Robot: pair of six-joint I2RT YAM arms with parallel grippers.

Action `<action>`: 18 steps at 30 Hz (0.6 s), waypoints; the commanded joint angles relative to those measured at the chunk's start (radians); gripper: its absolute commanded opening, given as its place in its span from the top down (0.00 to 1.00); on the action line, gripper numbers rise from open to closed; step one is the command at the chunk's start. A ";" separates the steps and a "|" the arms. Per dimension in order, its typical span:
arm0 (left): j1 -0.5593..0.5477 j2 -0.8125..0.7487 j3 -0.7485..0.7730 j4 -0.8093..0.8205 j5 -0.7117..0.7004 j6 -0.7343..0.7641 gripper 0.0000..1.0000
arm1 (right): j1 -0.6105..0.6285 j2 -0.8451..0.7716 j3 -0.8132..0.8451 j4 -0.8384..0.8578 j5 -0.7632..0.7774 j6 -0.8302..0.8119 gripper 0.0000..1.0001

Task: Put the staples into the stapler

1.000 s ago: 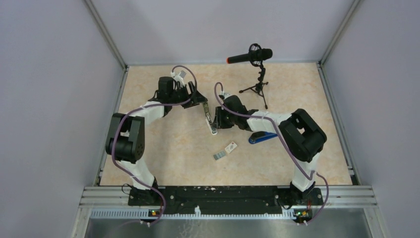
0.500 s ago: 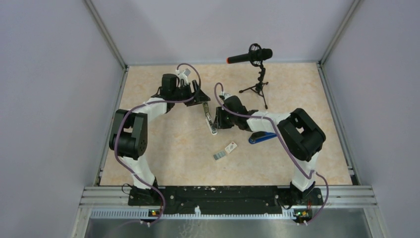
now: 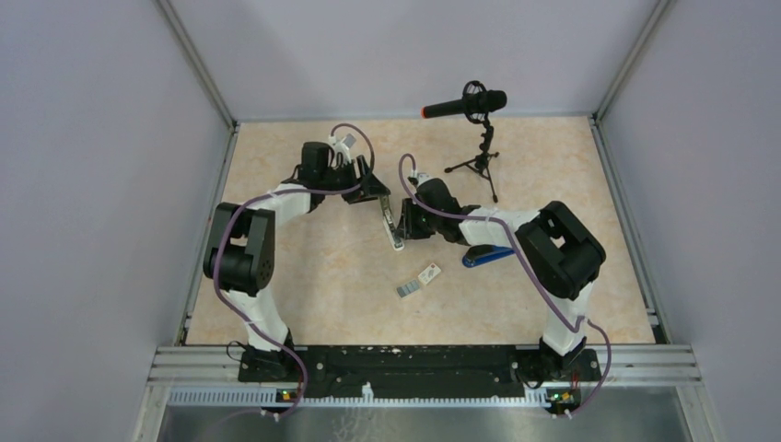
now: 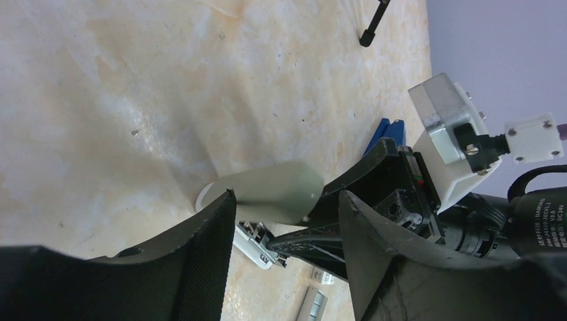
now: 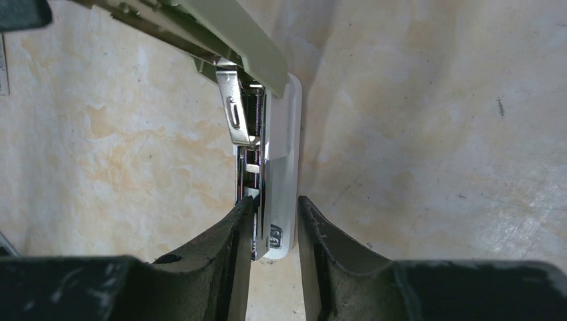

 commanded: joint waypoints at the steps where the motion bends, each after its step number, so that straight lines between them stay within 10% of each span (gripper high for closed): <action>1: -0.006 -0.057 -0.031 0.001 0.044 -0.013 0.38 | -0.010 0.013 -0.014 0.016 0.030 -0.002 0.70; 10: -0.007 -0.094 -0.070 0.029 0.035 0.007 0.45 | -0.010 0.019 -0.008 0.013 0.037 0.002 0.70; 18: -0.005 -0.120 -0.011 0.053 0.013 0.146 0.29 | -0.009 0.020 -0.002 -0.014 0.031 -0.041 0.70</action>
